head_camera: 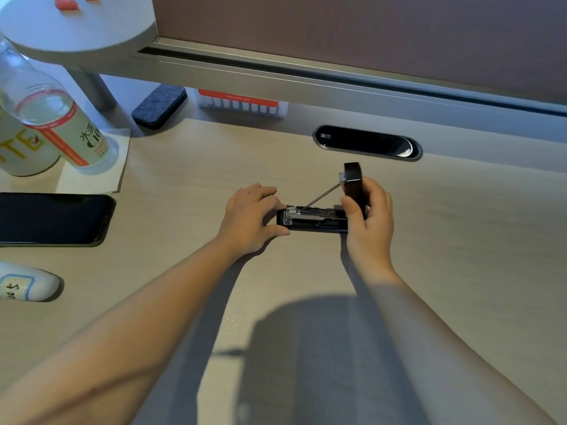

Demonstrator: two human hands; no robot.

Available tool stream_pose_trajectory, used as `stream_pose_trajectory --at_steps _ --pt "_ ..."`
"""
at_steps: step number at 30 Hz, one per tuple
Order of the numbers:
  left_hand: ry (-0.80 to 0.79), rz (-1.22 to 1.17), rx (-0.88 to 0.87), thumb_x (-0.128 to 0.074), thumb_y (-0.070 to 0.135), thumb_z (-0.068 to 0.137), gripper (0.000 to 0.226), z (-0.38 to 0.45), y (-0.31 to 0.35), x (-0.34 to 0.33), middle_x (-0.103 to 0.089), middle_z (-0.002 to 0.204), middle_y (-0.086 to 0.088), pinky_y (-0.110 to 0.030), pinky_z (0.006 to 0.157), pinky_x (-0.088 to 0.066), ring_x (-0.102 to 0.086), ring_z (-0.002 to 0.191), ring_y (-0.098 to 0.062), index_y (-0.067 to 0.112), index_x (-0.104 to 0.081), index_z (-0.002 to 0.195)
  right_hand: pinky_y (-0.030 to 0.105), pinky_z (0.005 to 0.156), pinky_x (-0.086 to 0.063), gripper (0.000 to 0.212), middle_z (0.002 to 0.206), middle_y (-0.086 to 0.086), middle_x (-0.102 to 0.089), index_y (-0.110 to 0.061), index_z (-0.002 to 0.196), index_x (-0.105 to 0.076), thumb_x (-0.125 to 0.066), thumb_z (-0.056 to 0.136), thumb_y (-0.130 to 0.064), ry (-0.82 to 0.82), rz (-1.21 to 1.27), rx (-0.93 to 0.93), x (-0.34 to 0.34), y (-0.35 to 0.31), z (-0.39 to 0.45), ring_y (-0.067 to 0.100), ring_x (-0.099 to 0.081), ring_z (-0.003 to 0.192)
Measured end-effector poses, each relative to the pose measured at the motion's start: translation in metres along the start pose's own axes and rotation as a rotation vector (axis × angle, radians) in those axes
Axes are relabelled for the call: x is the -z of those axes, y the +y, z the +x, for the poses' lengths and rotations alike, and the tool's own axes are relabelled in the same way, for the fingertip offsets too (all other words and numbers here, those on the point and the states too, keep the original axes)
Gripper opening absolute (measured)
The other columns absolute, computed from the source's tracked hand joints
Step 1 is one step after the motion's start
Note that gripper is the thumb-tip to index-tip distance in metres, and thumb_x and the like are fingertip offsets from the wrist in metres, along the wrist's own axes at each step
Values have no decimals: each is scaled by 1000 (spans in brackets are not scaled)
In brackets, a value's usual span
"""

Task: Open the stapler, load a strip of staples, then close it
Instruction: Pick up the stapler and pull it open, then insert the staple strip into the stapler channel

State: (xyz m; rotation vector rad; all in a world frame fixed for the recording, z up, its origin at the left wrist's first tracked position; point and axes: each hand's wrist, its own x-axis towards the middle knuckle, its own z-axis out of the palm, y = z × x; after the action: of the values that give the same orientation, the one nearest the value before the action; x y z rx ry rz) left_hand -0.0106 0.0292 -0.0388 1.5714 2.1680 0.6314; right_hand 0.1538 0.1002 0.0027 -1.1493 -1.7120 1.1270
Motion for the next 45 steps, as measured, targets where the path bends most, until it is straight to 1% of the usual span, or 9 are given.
stream_pose_trajectory --at_steps 2,6,14,24,28,32,36,41,45 --pt "-7 0 6 -70 35 68 46 0 0 0 -46 139 -10 -52 111 -20 -28 135 -32 11 -61 106 39 92 -49 26 93 -16 -50 -33 101 -47 -52 84 -14 49 39 -24 5 -2 0 25 -57 97" --pt "-23 23 13 -67 35 70 37 -1 2 -1 -44 141 -10 -55 110 -21 -27 135 -33 9 -59 95 1 68 -38 23 82 1 -58 -11 114 -42 -37 92 -11 86 -48 -17 15 -1 -4 16 -54 78" --pt "-5 -39 75 -69 31 70 38 -3 7 -1 -41 144 -6 -47 114 -10 -19 140 -29 8 -59 98 31 88 -38 40 124 9 -55 -12 121 -46 -52 85 -28 -290 -455 94 14 -6 6 24 -48 114" --pt "12 -77 84 -70 33 68 42 -4 6 -2 -41 144 -5 -44 114 -8 -18 141 -26 11 -61 103 39 95 -27 44 122 6 -53 -22 121 -45 -60 80 -26 -462 -736 205 -16 -10 8 25 -41 115" --pt "16 -69 80 -69 32 70 41 -4 8 -1 -40 145 -4 -43 115 -7 -17 141 -25 13 -60 105 34 87 -32 32 110 13 -56 -11 111 -51 -58 80 -15 -399 -548 233 -13 -12 9 29 -46 102" --pt "14 -62 76 -68 31 70 41 -4 9 -1 -41 143 -4 -45 115 -7 -18 140 -27 14 -59 107 -3 69 -31 29 102 2 -49 -7 113 -46 -51 84 -6 -189 -226 132 5 -15 5 14 -44 91" --pt "26 -44 88 -67 29 73 40 -8 13 -2 -43 142 -5 -46 114 -9 -19 140 -28 12 -58 108 -8 61 -31 28 100 2 -49 -1 117 -40 -41 90 -8 57 -57 -36 19 -12 0 15 -45 90" --pt "27 -9 85 -69 28 71 39 -12 16 -7 -46 140 -7 -53 111 -19 -27 136 -30 11 -60 104 39 92 -49 22 96 -4 -52 -12 113 -42 -32 95 -16 215 309 -353 37 -2 0 17 -50 97" --pt "25 -28 78 -71 26 68 38 -25 26 -17 -49 138 -8 -54 110 -22 -29 135 -31 10 -61 101 40 85 -50 25 105 9 -53 -6 113 -46 -32 95 -16 250 508 -544 56 8 2 23 -55 96"
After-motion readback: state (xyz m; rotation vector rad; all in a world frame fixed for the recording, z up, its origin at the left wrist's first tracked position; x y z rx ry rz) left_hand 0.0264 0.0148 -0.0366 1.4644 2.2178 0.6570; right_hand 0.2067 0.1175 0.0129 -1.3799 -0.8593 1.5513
